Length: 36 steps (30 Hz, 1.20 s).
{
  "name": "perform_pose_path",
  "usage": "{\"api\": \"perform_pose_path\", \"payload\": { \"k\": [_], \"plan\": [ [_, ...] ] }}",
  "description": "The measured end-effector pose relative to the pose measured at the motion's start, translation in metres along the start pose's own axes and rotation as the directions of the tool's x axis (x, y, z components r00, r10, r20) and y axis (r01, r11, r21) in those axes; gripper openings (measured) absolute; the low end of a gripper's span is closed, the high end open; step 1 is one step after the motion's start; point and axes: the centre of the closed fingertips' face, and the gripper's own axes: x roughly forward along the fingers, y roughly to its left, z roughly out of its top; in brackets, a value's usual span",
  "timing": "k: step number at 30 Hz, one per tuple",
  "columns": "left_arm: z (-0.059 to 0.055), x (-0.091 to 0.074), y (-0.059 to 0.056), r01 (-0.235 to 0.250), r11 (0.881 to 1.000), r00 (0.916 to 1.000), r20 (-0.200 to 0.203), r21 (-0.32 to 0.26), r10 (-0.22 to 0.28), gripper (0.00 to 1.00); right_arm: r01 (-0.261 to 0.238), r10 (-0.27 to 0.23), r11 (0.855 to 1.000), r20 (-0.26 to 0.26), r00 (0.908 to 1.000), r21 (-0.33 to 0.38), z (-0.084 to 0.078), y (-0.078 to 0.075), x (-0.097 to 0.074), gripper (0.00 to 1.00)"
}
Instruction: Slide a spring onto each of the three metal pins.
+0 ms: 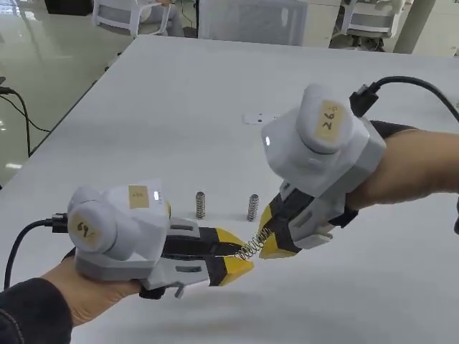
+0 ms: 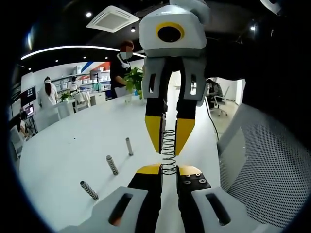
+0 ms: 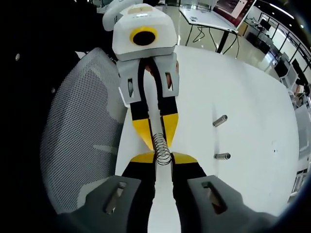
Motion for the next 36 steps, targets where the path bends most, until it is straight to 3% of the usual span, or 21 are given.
{"api": "perform_pose_path", "payload": {
  "k": [11, 36],
  "plan": [
    [0.001, 0.001, -0.001, 0.001, 1.0, 1.0, -0.001, 0.004, -0.001, 0.07, -0.007, 0.008, 1.0, 0.031, 0.9995, -0.01, 0.012, 0.004, -0.001, 0.13],
    [-0.004, 0.002, -0.002, 0.005, 1.0, 0.9997, -0.024, 0.009, -0.005, 0.07, -0.019, 0.02, 0.999, 0.014, 0.9997, -0.028, 0.015, 0.005, 0.004, 0.14]
  ]
}}
